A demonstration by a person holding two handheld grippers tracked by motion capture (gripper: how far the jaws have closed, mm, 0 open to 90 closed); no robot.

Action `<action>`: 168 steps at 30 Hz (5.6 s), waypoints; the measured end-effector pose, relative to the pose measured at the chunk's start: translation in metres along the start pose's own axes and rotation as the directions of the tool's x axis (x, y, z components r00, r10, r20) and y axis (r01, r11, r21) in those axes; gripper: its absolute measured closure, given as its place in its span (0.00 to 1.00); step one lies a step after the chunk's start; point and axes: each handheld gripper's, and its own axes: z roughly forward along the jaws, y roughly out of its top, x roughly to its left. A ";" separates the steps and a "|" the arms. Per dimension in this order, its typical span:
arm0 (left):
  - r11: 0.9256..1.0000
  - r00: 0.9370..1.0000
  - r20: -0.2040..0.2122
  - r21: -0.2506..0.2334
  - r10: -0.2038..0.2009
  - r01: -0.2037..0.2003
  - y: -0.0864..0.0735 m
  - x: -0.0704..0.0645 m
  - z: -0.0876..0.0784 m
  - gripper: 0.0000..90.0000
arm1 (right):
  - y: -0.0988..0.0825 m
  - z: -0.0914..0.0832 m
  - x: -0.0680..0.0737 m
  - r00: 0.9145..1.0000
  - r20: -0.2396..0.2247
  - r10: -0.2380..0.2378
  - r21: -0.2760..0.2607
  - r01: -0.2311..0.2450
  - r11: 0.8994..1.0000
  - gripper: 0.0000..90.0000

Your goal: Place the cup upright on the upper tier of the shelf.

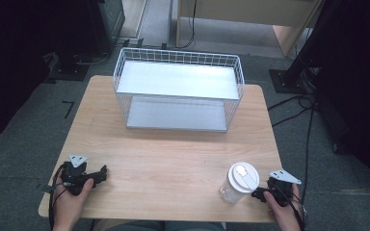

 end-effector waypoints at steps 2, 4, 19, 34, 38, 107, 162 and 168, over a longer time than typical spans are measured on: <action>1.000 1.000 0.000 0.000 0.000 0.000 0.000 0.000 0.000 0.00 | -0.001 -0.001 0.001 1.000 0.003 0.006 0.001 -0.006 1.000 0.02; 1.000 1.000 0.002 -0.001 -0.003 0.003 0.000 0.000 0.000 0.00 | -0.002 -0.002 0.003 1.000 0.011 0.014 0.000 -0.014 1.000 0.02; 1.000 0.999 0.026 0.003 0.031 -0.031 -0.007 0.005 -0.007 0.00 | -0.001 -0.027 0.012 1.000 0.004 -0.001 -0.046 0.001 0.999 0.02; 1.000 0.999 0.026 0.002 0.030 -0.030 -0.007 0.005 -0.007 0.00 | -0.001 -0.071 0.024 0.999 -0.029 -0.016 -0.092 0.013 0.996 0.02; 1.000 0.999 0.026 0.002 0.030 -0.030 -0.007 0.005 -0.007 0.00 | 0.001 -0.077 0.033 0.998 -0.053 -0.037 -0.095 0.031 0.995 0.02; 0.999 0.999 0.030 0.003 0.033 -0.033 -0.007 0.005 -0.007 0.00 | 0.067 -0.068 0.120 0.971 -0.228 -0.072 -0.382 -0.021 0.924 0.17; 0.998 0.997 0.047 0.002 0.056 -0.056 -0.008 -0.001 -0.007 0.00 | 0.260 -0.071 0.162 0.990 -0.101 -0.101 -0.579 0.024 0.815 0.18; 0.998 0.997 0.047 0.002 0.056 -0.056 -0.008 -0.001 -0.007 0.00 | 0.276 -0.059 0.163 0.993 -0.077 -0.088 -0.579 0.027 0.815 0.18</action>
